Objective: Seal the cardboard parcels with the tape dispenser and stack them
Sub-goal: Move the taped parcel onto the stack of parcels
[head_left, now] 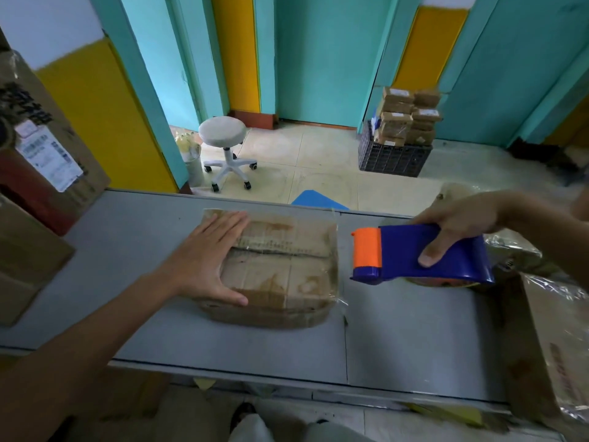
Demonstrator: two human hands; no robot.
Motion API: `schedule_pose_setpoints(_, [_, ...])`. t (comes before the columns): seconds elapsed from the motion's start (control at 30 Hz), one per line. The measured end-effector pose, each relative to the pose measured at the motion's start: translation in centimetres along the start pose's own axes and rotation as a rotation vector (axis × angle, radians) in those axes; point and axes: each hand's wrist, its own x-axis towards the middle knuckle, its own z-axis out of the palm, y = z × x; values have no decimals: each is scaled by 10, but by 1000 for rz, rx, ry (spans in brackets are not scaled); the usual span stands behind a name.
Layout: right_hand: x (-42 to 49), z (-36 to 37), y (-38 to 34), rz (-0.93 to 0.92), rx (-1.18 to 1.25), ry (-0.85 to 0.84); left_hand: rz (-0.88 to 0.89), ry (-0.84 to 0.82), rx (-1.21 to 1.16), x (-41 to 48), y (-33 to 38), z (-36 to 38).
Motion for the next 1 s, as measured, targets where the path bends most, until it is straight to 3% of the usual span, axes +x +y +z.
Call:
schedule_pose_setpoints(0.33, [5,1,42,124,-88,29,9,29,-1,1,-2,4])
schedule_pose_setpoints(0.6, [88,35,38,-17,37,16,92,32,27,1,-3,5])
schedule_pose_setpoints(0.8, [97,35,29,-43,2,36,121,47,42,3,-5,10])
schedule_pose_setpoints(1.0, [97,58,23,-121,-184,257,106,30,82,6,-8,10])
